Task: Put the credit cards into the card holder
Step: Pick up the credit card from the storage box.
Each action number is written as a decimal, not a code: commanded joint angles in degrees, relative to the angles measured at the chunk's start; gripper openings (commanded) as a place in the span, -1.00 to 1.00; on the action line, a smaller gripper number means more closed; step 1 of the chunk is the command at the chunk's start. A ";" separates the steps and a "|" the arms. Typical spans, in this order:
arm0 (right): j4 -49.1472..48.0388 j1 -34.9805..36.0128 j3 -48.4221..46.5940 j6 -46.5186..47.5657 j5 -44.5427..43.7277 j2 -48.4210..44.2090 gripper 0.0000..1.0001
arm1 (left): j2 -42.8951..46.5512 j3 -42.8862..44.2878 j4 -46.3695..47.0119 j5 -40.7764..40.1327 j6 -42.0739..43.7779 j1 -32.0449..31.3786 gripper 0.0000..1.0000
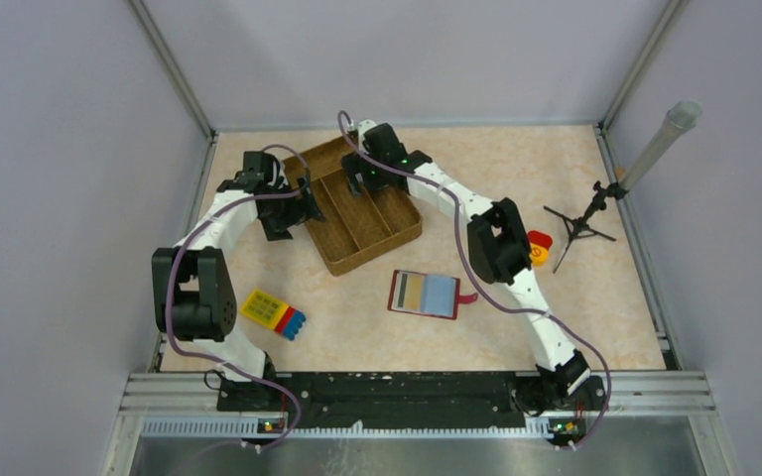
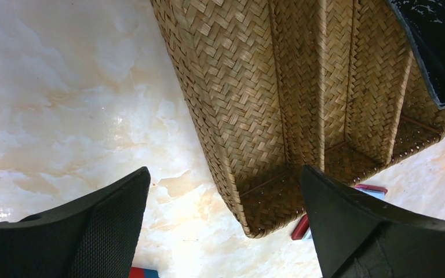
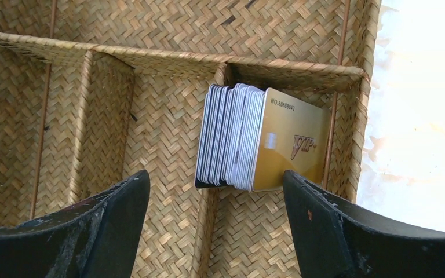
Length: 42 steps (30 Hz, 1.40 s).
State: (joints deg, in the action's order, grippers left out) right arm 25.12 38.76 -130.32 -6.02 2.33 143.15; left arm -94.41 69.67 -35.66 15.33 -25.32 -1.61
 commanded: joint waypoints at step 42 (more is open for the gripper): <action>-9.93 3.40 -3.69 4.66 -8.64 0.46 -0.29 | -0.83 1.28 0.42 4.29 0.71 0.09 0.97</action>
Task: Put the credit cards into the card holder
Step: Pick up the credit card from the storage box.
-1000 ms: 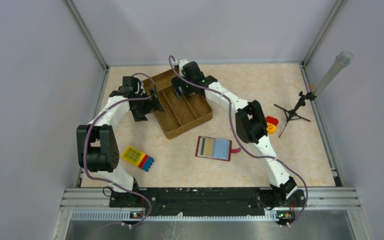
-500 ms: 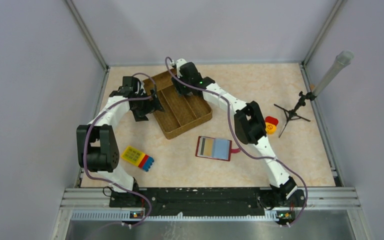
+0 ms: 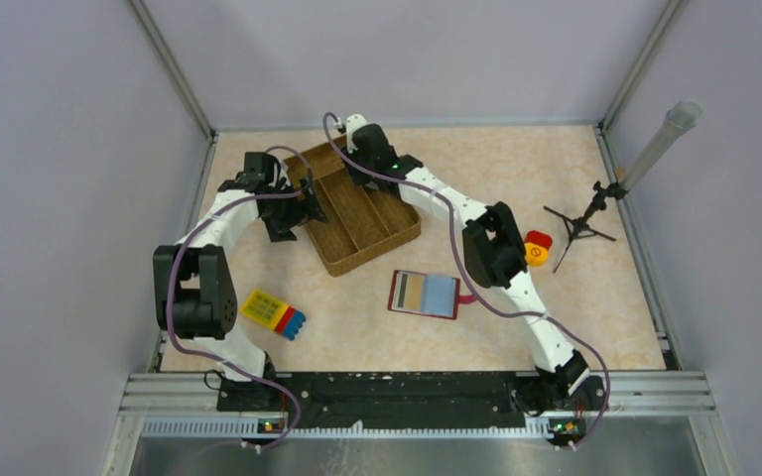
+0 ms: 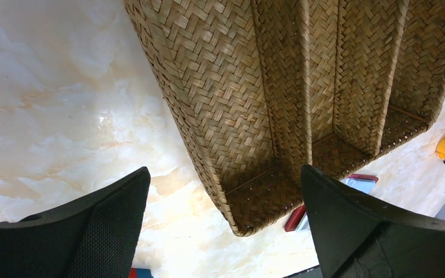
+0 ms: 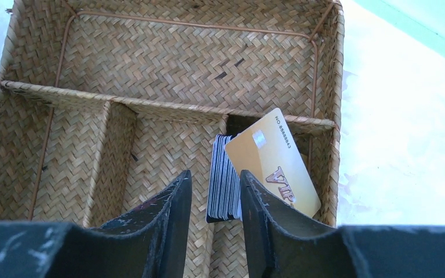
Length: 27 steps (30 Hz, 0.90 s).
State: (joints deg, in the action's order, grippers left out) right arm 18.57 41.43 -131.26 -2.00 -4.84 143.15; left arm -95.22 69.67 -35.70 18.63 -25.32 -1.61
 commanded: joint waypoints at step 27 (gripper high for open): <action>-6.45 0.76 4.91 -0.70 -7.34 -4.18 -0.38 | 0.00 1.26 0.54 1.65 0.71 0.02 0.98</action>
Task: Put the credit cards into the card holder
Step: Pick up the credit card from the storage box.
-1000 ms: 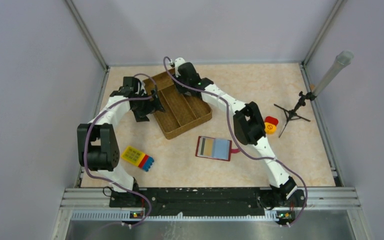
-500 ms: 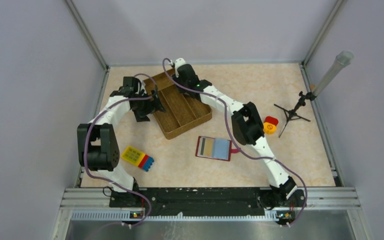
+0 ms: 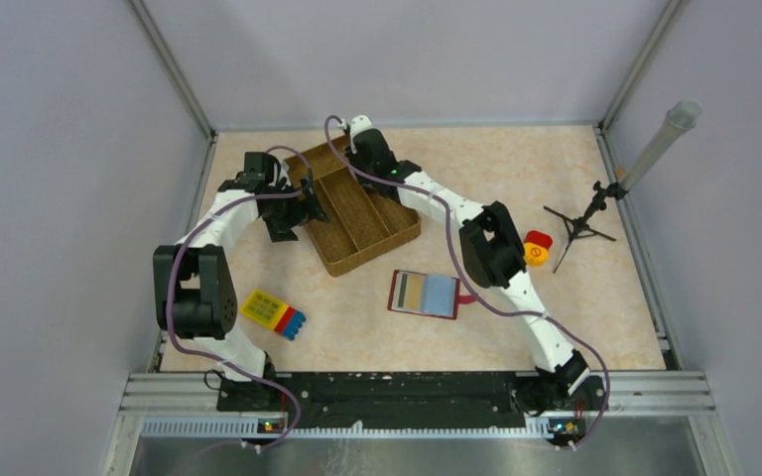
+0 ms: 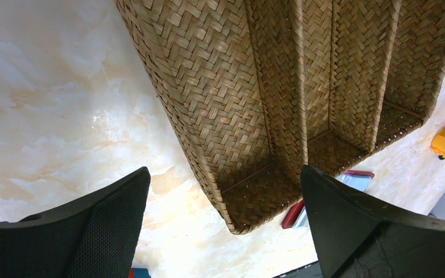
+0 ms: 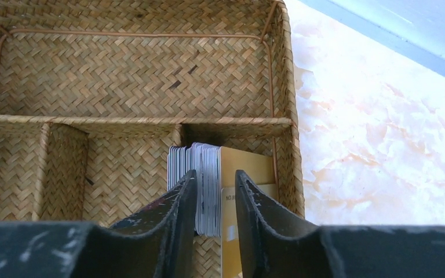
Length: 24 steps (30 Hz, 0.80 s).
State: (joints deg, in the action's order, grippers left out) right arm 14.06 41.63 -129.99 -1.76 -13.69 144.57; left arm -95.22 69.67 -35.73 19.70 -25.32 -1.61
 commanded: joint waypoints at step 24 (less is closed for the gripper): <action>1.84 0.74 12.96 6.17 1.69 -11.17 0.06 | 0.17 1.01 0.66 0.69 0.80 0.02 0.97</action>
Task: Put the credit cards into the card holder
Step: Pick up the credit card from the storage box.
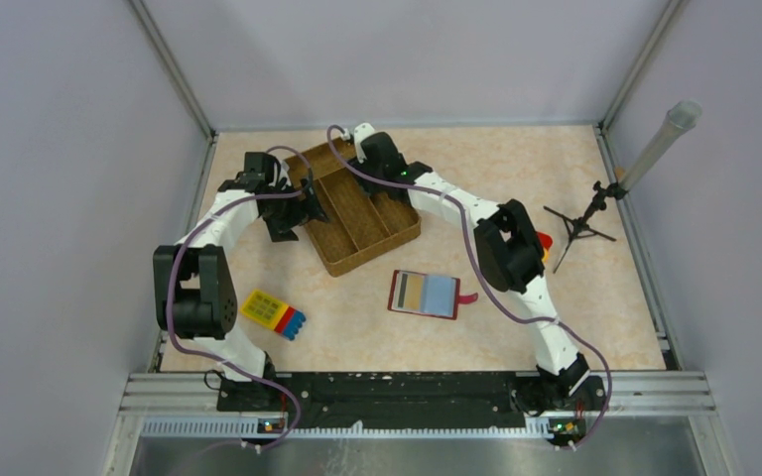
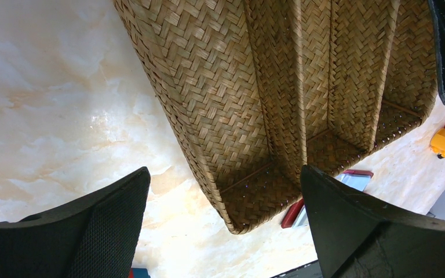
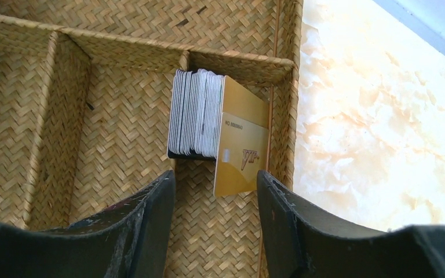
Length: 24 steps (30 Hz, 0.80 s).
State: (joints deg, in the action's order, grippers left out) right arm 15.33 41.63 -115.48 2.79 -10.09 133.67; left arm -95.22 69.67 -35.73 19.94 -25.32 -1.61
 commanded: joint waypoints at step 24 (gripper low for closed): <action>2.68 1.00 -9.27 4.16 -9.68 4.94 -0.90 | 1.20 1.36 0.22 -1.97 1.45 0.02 0.97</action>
State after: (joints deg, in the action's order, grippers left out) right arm 19.49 42.00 -122.39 6.50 -15.55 139.70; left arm -95.22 69.67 -35.73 19.62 -25.23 -1.61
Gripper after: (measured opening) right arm 0.111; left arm 0.986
